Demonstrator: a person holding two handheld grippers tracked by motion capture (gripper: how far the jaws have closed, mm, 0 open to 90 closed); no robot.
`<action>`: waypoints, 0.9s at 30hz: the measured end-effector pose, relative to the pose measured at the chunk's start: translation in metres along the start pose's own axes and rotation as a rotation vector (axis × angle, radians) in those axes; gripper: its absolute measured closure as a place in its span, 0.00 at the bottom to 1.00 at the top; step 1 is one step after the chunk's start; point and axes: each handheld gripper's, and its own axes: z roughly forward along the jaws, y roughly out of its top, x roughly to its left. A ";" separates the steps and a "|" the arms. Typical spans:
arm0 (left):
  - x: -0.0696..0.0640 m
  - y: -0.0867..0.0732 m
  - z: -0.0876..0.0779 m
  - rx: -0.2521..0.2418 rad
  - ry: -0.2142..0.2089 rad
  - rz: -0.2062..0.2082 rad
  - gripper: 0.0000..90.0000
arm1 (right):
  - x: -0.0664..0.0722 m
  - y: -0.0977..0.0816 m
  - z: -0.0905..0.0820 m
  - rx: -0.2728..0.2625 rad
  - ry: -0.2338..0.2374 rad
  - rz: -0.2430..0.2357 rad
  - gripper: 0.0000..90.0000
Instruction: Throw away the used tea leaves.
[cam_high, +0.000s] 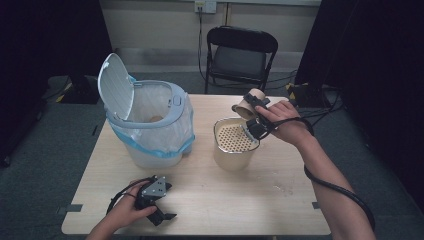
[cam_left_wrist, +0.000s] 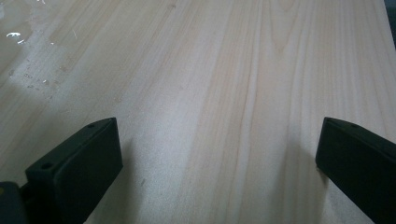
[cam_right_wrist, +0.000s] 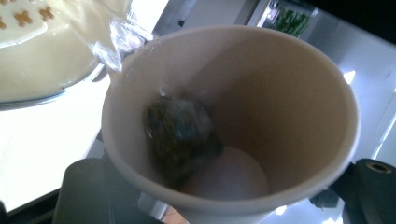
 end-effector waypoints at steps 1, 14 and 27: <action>0.000 0.000 0.000 0.001 0.003 0.003 0.00 | 0.000 0.004 -0.001 0.023 -0.013 -0.058 0.33; 0.000 0.000 0.000 0.001 0.003 0.004 0.00 | -0.012 0.010 -0.009 0.038 -0.086 -0.087 0.33; 0.000 0.000 0.000 0.003 0.004 0.005 0.00 | -0.010 -0.034 0.004 -0.077 0.239 0.692 0.31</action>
